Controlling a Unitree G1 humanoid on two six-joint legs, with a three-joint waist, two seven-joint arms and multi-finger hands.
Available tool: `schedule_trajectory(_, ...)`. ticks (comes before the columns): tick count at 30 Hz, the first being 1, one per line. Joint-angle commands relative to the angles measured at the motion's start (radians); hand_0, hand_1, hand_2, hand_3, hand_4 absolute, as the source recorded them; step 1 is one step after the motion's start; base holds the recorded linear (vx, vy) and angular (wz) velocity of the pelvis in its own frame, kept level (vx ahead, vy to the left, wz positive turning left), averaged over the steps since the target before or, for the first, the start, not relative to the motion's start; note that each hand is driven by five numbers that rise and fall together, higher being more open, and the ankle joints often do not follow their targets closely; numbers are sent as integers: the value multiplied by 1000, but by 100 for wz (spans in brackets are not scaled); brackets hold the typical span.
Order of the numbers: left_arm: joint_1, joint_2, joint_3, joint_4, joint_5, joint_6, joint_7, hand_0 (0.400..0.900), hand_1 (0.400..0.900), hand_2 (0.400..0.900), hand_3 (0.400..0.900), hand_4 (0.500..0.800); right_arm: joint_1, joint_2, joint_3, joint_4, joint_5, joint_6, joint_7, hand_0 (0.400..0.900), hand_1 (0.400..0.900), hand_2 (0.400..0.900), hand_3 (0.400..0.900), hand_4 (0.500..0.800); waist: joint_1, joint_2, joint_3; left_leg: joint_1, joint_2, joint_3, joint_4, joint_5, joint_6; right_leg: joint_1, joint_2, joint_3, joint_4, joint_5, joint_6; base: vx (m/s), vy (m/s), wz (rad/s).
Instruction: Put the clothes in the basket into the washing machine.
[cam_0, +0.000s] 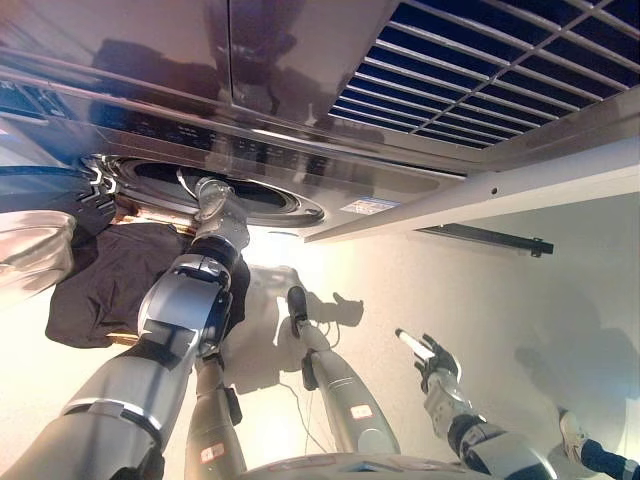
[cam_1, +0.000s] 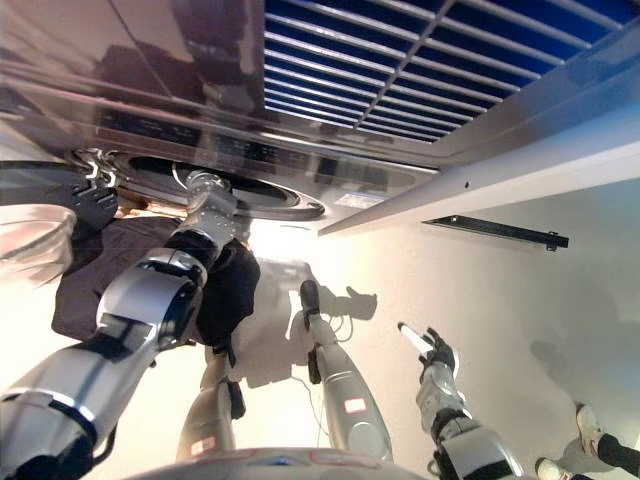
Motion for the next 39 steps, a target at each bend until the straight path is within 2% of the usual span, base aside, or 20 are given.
schedule_trajectory(1,-149,31,43,-33,-19,-86,-41,429,429,429,429,518,-59,-69,-18,-3,-27,-62,7,900,900,900,900,800,-15,26,53,-28,-15,-44,25,-29,14,63,75,-49,-32,13,37,58,-6,4)
schedule_trajectory(2,-148,31,43,-33,-19,-86,-41,520,520,520,520,572,-58,-69,-18,-3,-27,-62,7,900,900,900,900,800,-15,27,51,-28,-15,-44,24,-28,14,62,75,-49,-32,13,37,50,-5,5)
schedule_trajectory(3,-140,33,45,-15,-22,-71,-53,900,900,900,900,800,-57,-69,-15,-7,-27,-63,15,900,900,900,900,800,-15,29,48,-25,-15,-44,20,-28,12,64,75,-50,-33,12,37,41,-11,5)
schedule_trajectory(6,-115,45,56,3,-29,-64,-65,900,900,900,900,800,-45,-76,-17,-4,-36,-63,24,900,900,900,900,800,-11,35,39,-19,-19,-53,14,-29,12,68,75,-55,-35,9,36,43,-21,8)
schedule_trajectory(12,-51,48,36,50,46,-28,-63,900,900,900,900,800,-24,-81,-24,10,-45,-60,34,900,900,900,900,800,8,55,26,9,-21,-69,-14,-15,5,85,74,-71,-35,-1,31,17,-19,10)
schedule_trajectory(13,6,57,-1,70,135,7,-64,900,900,900,900,800,-19,-88,-30,16,-43,-56,40,900,900,900,900,800,21,63,23,36,-19,-75,-33,-3,2,105,73,-80,-35,-4,32,10,-25,11)
schedule_trajectory(14,8,56,-1,68,137,7,-62,900,900,900,900,800,-18,-87,-30,16,-43,-57,40,900,900,900,900,800,21,62,25,41,-19,-75,-37,-2,2,109,73,-80,-36,-4,32,15,-46,20)
schedule_trajectory(15,42,64,-31,73,195,25,-75,900,900,900,900,800,-11,-85,-30,19,-51,-54,47,900,900,900,900,800,31,66,26,59,-17,-80,-49,6,-1,123,73,-86,-35,-7,31,21,-45,24)
schedule_trajectory(16,124,63,-47,68,227,34,-103,900,900,900,900,800,-10,-88,-40,23,-47,-47,56,900,900,900,900,800,47,74,26,92,-15,-86,-69,15,-5,150,72,-97,-35,-13,31,20,-44,24)
schedule_trajectory(17,126,63,-47,67,228,35,-102,900,900,900,900,800,-9,-88,-39,22,-47,-48,56,900,900,900,900,800,47,73,26,95,-15,-86,-72,16,-5,153,72,-97,-36,-13,31,8,-31,28)
schedule_trajectory(18,184,69,-70,77,289,50,-108,900,900,900,900,800,-7,-90,-47,29,-49,-47,63,900,900,900,900,800,57,77,25,115,-17,-92,-85,27,-7,170,69,-104,-37,-14,30,8,-9,20)
schedule_trajectory(20,334,47,-115,96,402,82,-141,900,900,900,900,800,-14,-100,-67,41,-54,-35,77,900,900,900,900,800,91,94,29,186,-17,-97,-114,32,-11,237,67,-121,-37,-29,29,45,-2,29)
schedule_trajectory(21,334,47,-115,96,402,82,-141,900,900,900,900,800,-14,-100,-68,41,-54,-35,77,900,900,900,900,800,90,93,29,184,-19,-98,-115,38,-11,236,65,-122,-39,-25,29,41,13,23)
schedule_trajectory(22,388,37,-130,104,461,92,-143,900,900,900,900,800,-25,-104,-74,47,-57,-28,80,900,900,900,900,800,103,99,30,210,-19,-98,-127,41,-12,263,64,-126,-41,-29,29,21,28,16)
schedule_trajectory(25,587,8,-200,84,619,107,-211,900,900,900,900,800,-32,-132,-111,69,-75,-7,113,900,900,900,900,800,145,127,21,285,-27,-105,-138,41,-11,350,57,-140,-55,-42,28,53,43,24)
schedule_trajectory(26,626,4,-210,76,636,108,-234,900,900,900,900,800,-27,-136,-115,70,-77,-2,123,900,900,900,900,800,152,132,19,301,-30,-106,-140,41,-11,366,56,-141,-58,-43,28,30,44,24)
schedule_trajectory(29,714,-6,-205,82,660,112,-284,900,900,900,900,800,-6,-145,-126,79,-90,11,152,900,900,900,900,800,169,143,8,336,-32,-105,-142,39,-10,408,50,-142,-70,-46,29,9,14,13)
schedule_trajectory(34,905,-16,-181,89,713,133,-407,900,900,900,900,800,90,-138,-138,78,-152,47,236,900,900,900,900,800,203,166,-41,418,-38,-105,-141,30,-6,507,43,-149,-94,-62,31,-3,18,11)
schedule_trajectory(36,931,-18,-169,88,700,137,-427,900,900,900,900,800,108,-136,-129,79,-175,54,251,900,900,900,900,800,208,169,-48,435,-39,-109,-140,28,-5,524,41,-156,-91,-68,30,5,6,21)
schedule_trajectory(39,982,-21,-173,91,753,143,-442,900,900,900,900,800,151,-115,-106,75,-230,71,272,900,900,900,900,800,226,172,-74,482,-41,-121,-147,23,0,580,39,-169,-87,-85,29,42,11,26)
